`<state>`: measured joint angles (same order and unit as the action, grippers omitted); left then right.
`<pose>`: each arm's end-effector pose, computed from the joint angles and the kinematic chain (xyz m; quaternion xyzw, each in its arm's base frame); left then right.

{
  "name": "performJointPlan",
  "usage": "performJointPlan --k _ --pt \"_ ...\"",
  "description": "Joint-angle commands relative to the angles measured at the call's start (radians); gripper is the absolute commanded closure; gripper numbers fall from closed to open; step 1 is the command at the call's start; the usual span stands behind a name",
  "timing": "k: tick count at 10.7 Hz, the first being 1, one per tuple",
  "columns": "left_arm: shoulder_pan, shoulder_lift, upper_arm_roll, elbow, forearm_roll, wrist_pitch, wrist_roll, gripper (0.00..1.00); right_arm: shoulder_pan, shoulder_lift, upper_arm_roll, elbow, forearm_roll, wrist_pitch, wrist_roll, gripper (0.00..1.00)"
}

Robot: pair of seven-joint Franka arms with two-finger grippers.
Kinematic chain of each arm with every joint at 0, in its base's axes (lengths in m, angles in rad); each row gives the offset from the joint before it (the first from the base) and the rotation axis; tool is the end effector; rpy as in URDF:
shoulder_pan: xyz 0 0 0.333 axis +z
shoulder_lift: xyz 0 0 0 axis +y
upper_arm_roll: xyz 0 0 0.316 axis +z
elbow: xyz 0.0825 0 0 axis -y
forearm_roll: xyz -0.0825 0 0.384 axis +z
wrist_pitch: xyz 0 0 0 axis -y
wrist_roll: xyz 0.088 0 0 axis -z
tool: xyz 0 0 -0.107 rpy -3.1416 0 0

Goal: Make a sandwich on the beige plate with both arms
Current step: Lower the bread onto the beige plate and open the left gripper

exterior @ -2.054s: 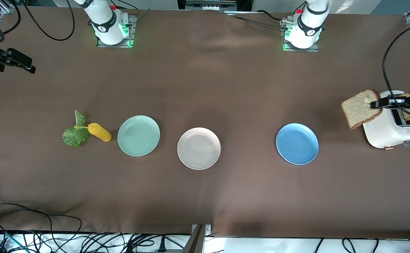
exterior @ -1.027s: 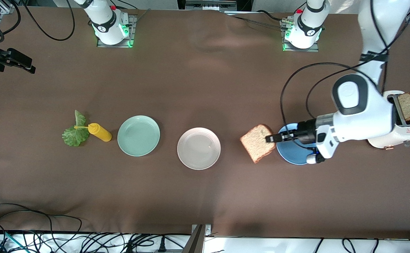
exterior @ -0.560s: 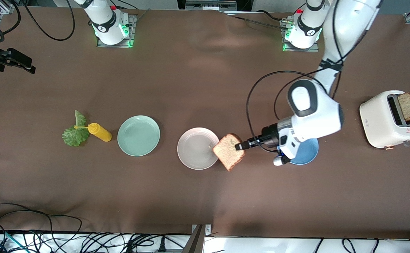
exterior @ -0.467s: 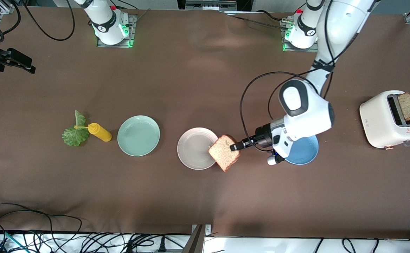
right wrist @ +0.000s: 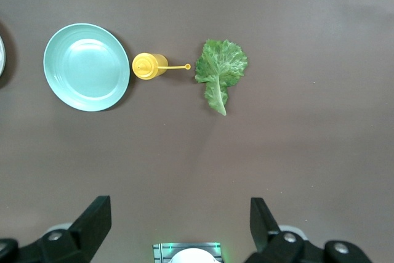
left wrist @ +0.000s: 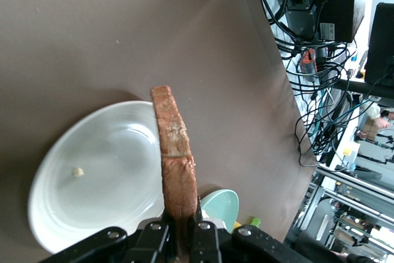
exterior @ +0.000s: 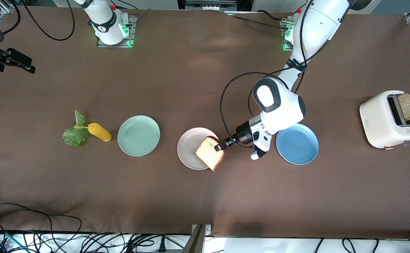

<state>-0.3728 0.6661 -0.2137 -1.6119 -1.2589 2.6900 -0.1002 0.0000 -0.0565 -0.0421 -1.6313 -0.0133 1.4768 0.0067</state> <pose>0.6245 -0.3494 0.2682 0.8501 0.2951 0.0014 0.4362 0.5254 -0.0243 0.6190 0.9985 -0.0246 -0.0491 0.0046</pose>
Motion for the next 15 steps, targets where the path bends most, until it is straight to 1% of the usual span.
performJointPlan --k 1,3,5,6,7,8,10,15 --pt "-0.055 0.027 0.010 0.033 -0.070 0.049 0.016 1.00 -0.003 0.011 0.005 0.027 -0.008 -0.016 0.012 0.00" --pt "-0.061 0.067 0.010 0.046 -0.068 0.060 0.016 1.00 -0.005 0.009 0.002 0.027 -0.007 -0.016 0.012 0.00" --pt "-0.081 0.084 0.010 0.063 -0.083 0.074 0.014 1.00 -0.005 0.009 -0.001 0.027 -0.010 -0.010 0.012 0.00" --pt "-0.081 0.084 0.010 0.064 -0.085 0.074 0.013 0.78 -0.005 0.009 -0.001 0.027 -0.008 -0.010 0.012 0.00" --pt "-0.078 0.086 0.010 0.064 -0.099 0.074 0.013 0.34 -0.005 0.011 0.002 0.027 -0.008 -0.010 0.012 0.00" --pt "-0.075 0.084 0.010 0.063 -0.106 0.074 0.013 0.01 -0.005 0.011 0.002 0.027 -0.008 -0.012 0.012 0.00" --pt "-0.063 0.073 0.011 0.055 -0.108 0.073 0.013 0.00 -0.005 0.011 0.001 0.027 -0.008 -0.009 0.012 0.00" --pt "0.014 0.059 0.013 0.038 -0.097 0.071 0.008 0.00 -0.005 0.011 0.001 0.027 -0.010 -0.009 0.012 0.00"
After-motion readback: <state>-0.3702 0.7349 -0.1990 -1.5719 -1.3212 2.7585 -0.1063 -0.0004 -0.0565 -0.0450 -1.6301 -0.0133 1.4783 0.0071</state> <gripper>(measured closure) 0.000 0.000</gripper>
